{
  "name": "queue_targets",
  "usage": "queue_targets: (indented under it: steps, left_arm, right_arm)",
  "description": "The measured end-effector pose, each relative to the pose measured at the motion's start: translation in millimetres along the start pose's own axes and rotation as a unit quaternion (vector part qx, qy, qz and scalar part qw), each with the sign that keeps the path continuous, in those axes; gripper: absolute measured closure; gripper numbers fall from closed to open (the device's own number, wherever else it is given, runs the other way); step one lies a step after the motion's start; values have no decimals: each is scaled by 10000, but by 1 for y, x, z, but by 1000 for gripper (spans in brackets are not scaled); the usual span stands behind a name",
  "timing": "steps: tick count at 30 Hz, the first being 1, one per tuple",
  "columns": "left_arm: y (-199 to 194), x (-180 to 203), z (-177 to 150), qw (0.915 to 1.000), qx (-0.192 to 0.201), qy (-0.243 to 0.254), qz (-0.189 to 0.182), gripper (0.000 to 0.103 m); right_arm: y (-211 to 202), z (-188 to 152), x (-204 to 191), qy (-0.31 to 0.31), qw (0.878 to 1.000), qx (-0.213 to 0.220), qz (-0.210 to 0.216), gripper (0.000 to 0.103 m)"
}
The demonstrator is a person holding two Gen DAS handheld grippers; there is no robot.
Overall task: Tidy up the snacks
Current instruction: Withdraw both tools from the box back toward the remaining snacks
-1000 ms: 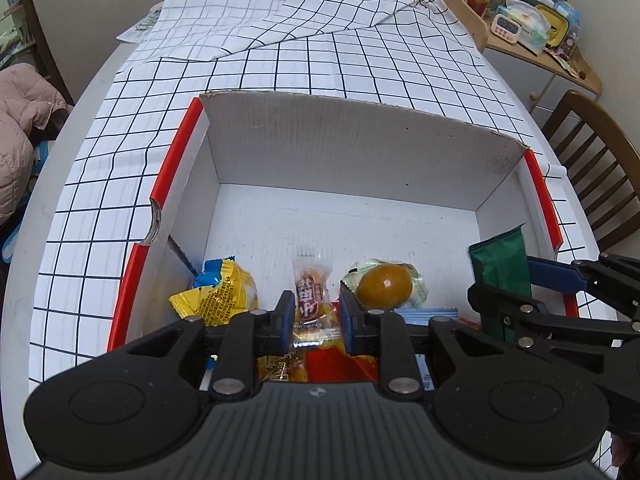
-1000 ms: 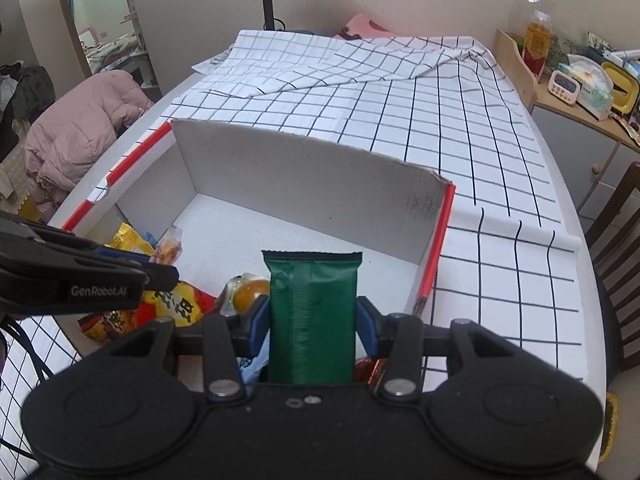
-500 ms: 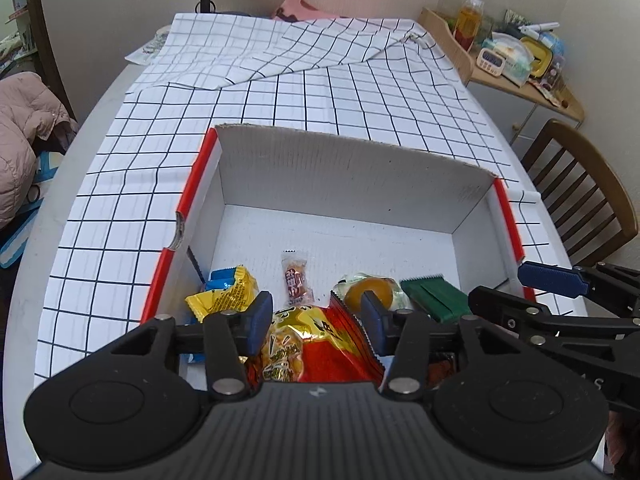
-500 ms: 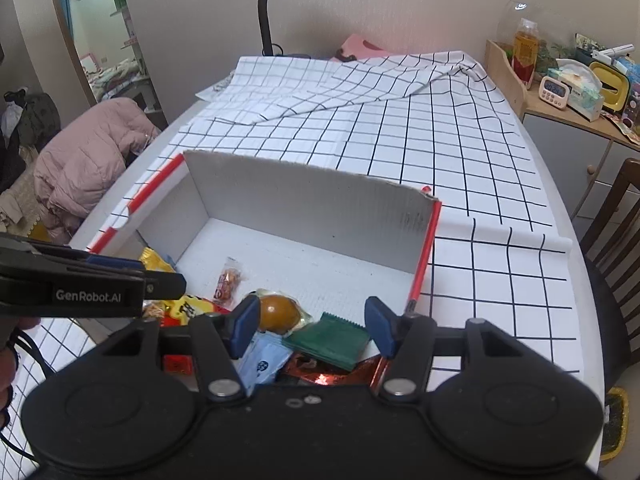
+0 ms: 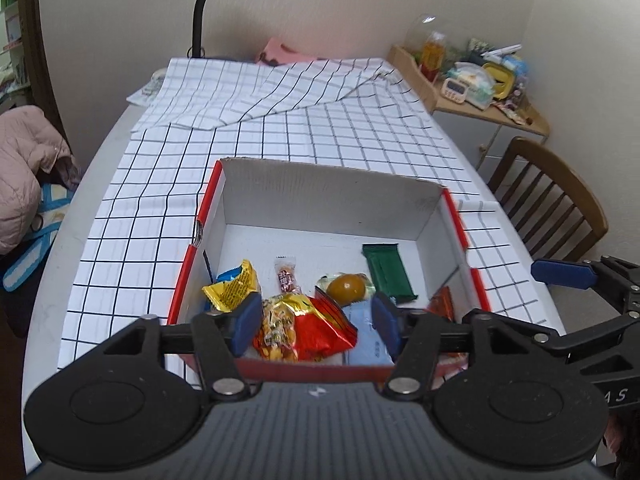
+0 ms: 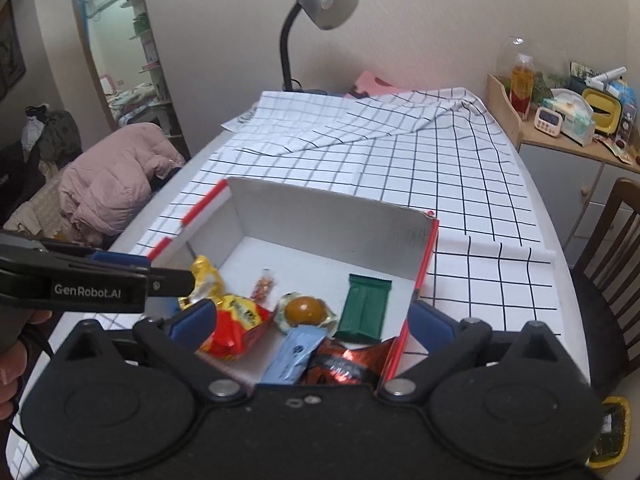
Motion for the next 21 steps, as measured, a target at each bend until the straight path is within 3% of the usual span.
queue_targets:
  steps: [4, 8, 12, 17, 21]
  left_arm:
    - [-25, -1, -9, 9998, 121, -32, -132, 32]
    - [-48, -4, -21, 9994, 222, -141, -242, 20]
    - [-66, -5, -36, 9989, 226, -238, -330, 17]
    - [-75, -6, -54, 9981, 171, -418, -416, 7]
    - [-71, -9, -74, 9977, 71, -554, -382, 6]
  right_arm:
    - [-22, -4, -8, 31, 9999, 93, 55, 0]
    - [-45, -12, -14, 102, 9998, 167, 73, 0]
    - [-65, -25, -19, 134, 9997, 179, 45, 0]
    - [-85, -42, -24, 125, 9997, 201, 0, 0]
    - [-94, -58, -22, 41, 9999, 139, -82, 0]
Point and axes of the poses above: each gripper's, at about its wrist camera, not at the fingertips, and y roughly the way its jaws point, x to its right, z to its top, the point moved 3 cm from there along y, roughly the way its jaws point, and after that the axes turned 15 degrees about x, right-handed, at the moved point
